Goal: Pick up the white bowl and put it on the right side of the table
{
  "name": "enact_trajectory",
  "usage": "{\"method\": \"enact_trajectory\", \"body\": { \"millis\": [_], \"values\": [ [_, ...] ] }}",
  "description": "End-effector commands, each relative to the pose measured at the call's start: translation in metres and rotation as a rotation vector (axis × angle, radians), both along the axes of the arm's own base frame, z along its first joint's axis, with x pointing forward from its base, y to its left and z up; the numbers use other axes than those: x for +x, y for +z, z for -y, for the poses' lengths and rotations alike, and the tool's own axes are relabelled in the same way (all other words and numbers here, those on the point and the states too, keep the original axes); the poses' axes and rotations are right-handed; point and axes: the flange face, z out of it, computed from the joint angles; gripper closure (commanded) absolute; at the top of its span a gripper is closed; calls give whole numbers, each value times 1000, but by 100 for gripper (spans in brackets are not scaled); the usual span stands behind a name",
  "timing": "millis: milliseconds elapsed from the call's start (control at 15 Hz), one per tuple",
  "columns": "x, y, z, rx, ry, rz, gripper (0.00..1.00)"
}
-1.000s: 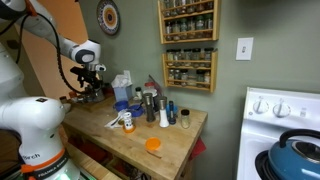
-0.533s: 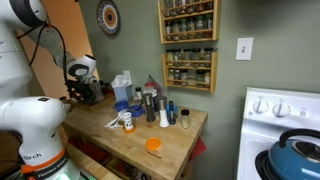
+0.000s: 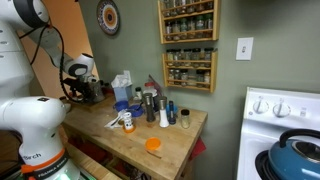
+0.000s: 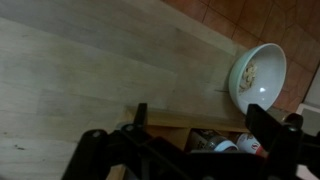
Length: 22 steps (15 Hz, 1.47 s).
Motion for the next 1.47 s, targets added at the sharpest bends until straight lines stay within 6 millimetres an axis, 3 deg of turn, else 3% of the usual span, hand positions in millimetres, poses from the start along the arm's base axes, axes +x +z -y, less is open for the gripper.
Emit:
{"method": "enact_trajectory", "body": {
  "millis": [0, 200, 333, 400, 467, 733, 867, 1000, 1200, 1400],
  "values": [
    [-29, 13, -36, 15, 57, -13, 0],
    [-60, 37, -74, 9, 207, 79, 0],
    [-67, 43, -102, 33, 312, 114, 0],
    [-62, 39, -85, 28, 243, 92, 0],
    [-67, 44, -93, 35, 257, 100, 0],
    [-59, 42, -88, 33, 240, 96, 0],
    [-54, 31, -92, -73, 121, 62, 0],
    [-69, 32, -97, -152, 85, 59, 0],
    [-83, 33, -118, -236, 37, 94, 0],
    [-71, 25, -148, -254, -57, 129, 0]
  ]
}}
